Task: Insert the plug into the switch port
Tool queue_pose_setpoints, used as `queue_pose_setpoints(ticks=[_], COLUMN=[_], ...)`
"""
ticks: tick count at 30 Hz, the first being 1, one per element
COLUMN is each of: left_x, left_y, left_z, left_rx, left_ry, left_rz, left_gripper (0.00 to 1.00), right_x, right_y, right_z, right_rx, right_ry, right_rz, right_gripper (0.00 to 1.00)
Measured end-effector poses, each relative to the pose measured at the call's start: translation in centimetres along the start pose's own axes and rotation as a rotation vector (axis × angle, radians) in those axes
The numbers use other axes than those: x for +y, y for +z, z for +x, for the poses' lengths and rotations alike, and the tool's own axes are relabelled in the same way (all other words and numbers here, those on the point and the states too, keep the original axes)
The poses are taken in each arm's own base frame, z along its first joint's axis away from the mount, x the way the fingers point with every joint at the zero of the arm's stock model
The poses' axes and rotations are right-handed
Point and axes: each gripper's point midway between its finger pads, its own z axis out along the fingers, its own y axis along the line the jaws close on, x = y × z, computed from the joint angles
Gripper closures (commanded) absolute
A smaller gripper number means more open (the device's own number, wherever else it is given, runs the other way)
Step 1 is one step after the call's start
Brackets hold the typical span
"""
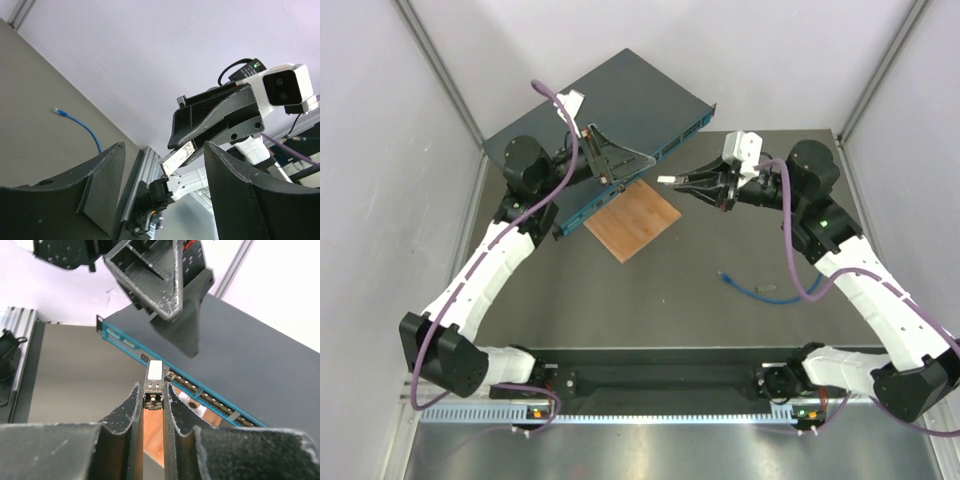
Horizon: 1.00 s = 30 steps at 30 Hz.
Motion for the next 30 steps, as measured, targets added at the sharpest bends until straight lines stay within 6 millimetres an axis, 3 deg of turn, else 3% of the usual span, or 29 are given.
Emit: queue_pose_setpoints(ticks=[5, 9, 19, 24, 28, 29, 30], left_x=[1.0, 2.0, 0.9, 0.2, -0.1, -0.1, 0.0], left_y=[-0.1, -0.2, -0.2, -0.1, -0.1, -0.1, -0.1], left_z=[0.7, 1.6, 2.0, 2.1, 2.0, 2.0, 2.0], left_rx=[-0.004, 0.001, -0.005, -0.004, -0.006, -0.007, -0.007], left_ry=[-0.089, -0.161, -0.172, -0.178, -0.184, -0.186, -0.189], left_rz=[-0.019, -0.036, 0.028, 0.052, 0.059, 0.058, 0.057], left_gripper=[0.29, 0.34, 0.44, 0.64, 0.71, 0.75, 0.88], right_x=[-0.6, -0.6, -0.3, -0.3, -0.3, -0.3, -0.3], right_y=[0.3, 0.8, 1.8, 2.2, 2.6, 2.7, 2.8], right_z=[-0.8, -1.7, -0.6, -0.1, 0.2, 0.1, 0.0], right_rx=[-0.032, -0.069, -0.076, -0.075, -0.084, -0.091, -0.098], right_ry=[-0.022, -0.040, -0.036, -0.034, -0.045, -0.052, -0.060], right_rz=[0.028, 0.036, 0.032, 0.031, 0.030, 0.030, 0.030], right_gripper=[1.00, 1.00, 1.00, 1.00, 1.00, 1.00, 1.00])
